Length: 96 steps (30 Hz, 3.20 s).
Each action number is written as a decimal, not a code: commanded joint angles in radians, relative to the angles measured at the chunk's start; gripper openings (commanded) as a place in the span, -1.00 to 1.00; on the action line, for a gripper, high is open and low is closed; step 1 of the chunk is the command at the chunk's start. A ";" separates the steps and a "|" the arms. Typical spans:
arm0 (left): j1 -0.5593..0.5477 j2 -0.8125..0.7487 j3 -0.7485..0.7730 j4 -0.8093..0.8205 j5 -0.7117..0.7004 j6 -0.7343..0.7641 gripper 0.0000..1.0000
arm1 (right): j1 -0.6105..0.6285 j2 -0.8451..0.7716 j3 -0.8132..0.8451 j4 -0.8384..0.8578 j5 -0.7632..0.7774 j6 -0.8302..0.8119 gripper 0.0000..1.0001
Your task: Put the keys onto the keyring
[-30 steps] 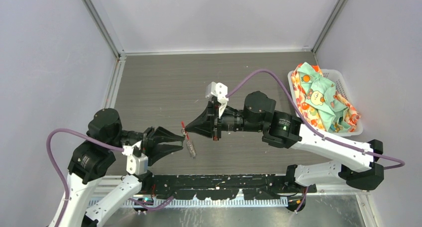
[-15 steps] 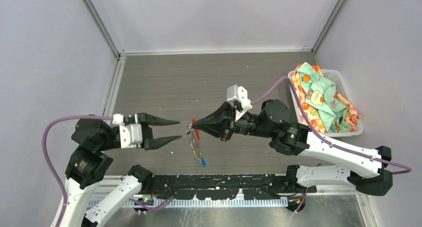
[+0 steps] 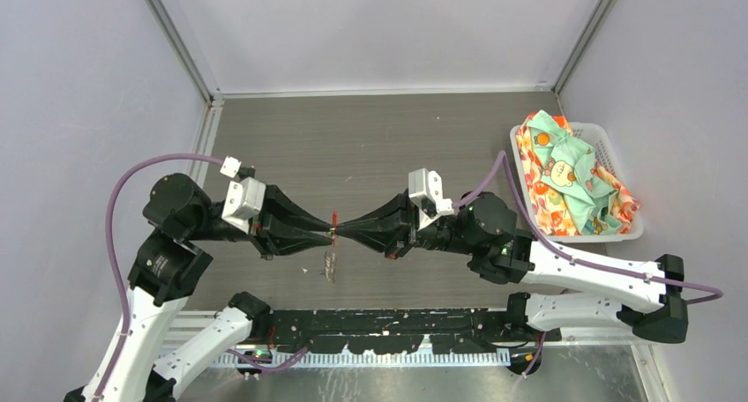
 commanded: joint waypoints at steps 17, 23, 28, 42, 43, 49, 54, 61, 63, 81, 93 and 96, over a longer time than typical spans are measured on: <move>0.000 -0.011 0.031 -0.060 -0.038 -0.030 -0.89 | 0.059 -0.012 0.042 0.032 0.070 -0.138 -0.98; 0.000 0.007 0.060 -0.150 -0.065 0.028 -0.99 | 0.065 0.020 0.121 -0.116 0.085 -0.144 -0.88; 0.000 0.018 0.108 -0.281 -0.107 0.201 -0.99 | 0.061 0.059 0.322 -0.490 0.123 -0.127 -0.30; 0.000 0.092 0.207 -0.427 -0.005 0.390 -0.99 | -0.019 0.354 1.023 -1.384 -0.119 -0.283 0.00; 0.000 0.095 0.213 -0.432 -0.002 0.391 -0.99 | -0.021 0.367 1.038 -1.392 -0.134 -0.304 -0.01; 0.000 0.097 0.219 -0.442 0.008 0.393 -0.99 | -0.026 0.441 1.106 -1.440 -0.170 -0.379 -0.08; 0.000 0.099 0.221 -0.457 0.015 0.393 -0.99 | -0.025 0.488 1.141 -1.452 -0.166 -0.408 -0.19; 0.000 0.100 0.217 -0.458 0.013 0.393 -0.99 | -0.025 0.521 1.168 -1.464 -0.166 -0.420 -0.41; 0.000 0.100 0.217 -0.458 0.012 0.394 -0.99 | -0.025 0.525 1.167 -1.463 -0.165 -0.421 -0.49; 0.000 0.094 0.206 -0.428 -0.008 0.371 -1.00 | -0.024 0.537 1.144 -1.419 -0.161 -0.398 -0.98; 0.000 0.022 0.146 -0.388 -0.110 0.360 -0.13 | -0.062 0.218 0.665 -0.874 -0.138 -0.247 -0.98; 0.000 0.012 0.134 -0.370 -0.108 0.359 -0.20 | -0.068 0.169 0.566 -0.745 -0.150 -0.203 -0.98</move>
